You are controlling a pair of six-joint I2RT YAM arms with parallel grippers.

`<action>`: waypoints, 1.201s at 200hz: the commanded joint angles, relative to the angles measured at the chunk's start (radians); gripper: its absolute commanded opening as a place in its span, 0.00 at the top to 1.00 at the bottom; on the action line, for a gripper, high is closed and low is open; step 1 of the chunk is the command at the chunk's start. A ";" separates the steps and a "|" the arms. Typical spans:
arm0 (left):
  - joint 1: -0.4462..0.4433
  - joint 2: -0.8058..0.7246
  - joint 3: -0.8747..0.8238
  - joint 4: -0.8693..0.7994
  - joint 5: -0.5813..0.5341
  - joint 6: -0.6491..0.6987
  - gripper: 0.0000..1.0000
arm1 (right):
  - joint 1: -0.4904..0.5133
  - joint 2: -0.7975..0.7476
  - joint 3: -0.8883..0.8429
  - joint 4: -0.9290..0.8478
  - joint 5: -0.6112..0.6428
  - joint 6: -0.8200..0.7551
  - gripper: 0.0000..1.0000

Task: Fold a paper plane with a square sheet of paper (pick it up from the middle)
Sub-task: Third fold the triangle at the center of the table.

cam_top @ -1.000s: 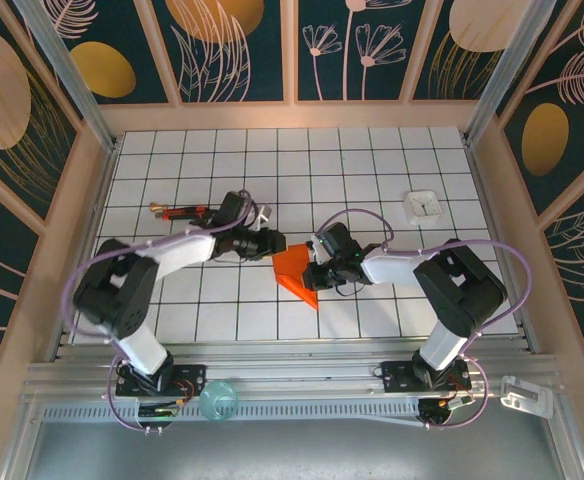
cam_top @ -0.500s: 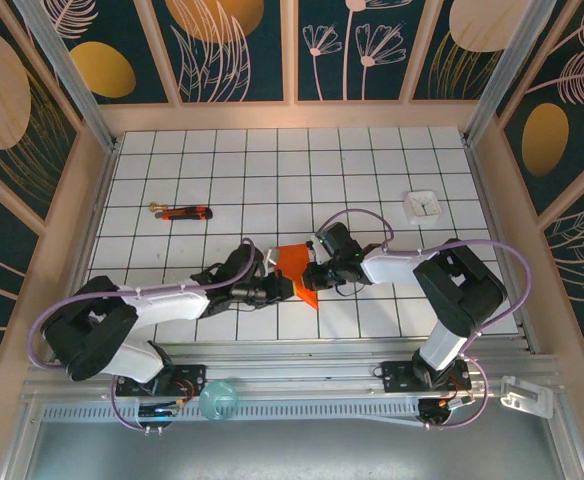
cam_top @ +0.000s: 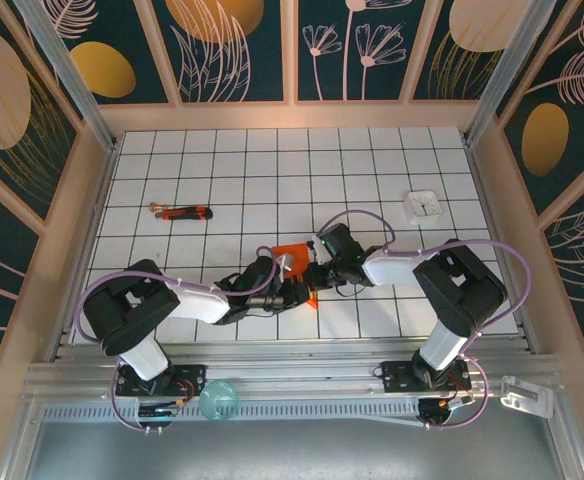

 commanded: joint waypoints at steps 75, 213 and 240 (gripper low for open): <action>-0.025 0.122 0.030 0.069 -0.003 -0.042 1.00 | -0.018 0.068 -0.056 -0.095 0.075 -0.010 1.00; 0.024 -0.165 -0.113 0.010 -0.038 -0.046 1.00 | -0.019 0.060 -0.038 -0.099 0.050 -0.016 1.00; 0.179 -0.284 -0.107 -0.141 -0.045 0.024 1.00 | -0.019 0.064 -0.038 -0.093 0.047 -0.016 1.00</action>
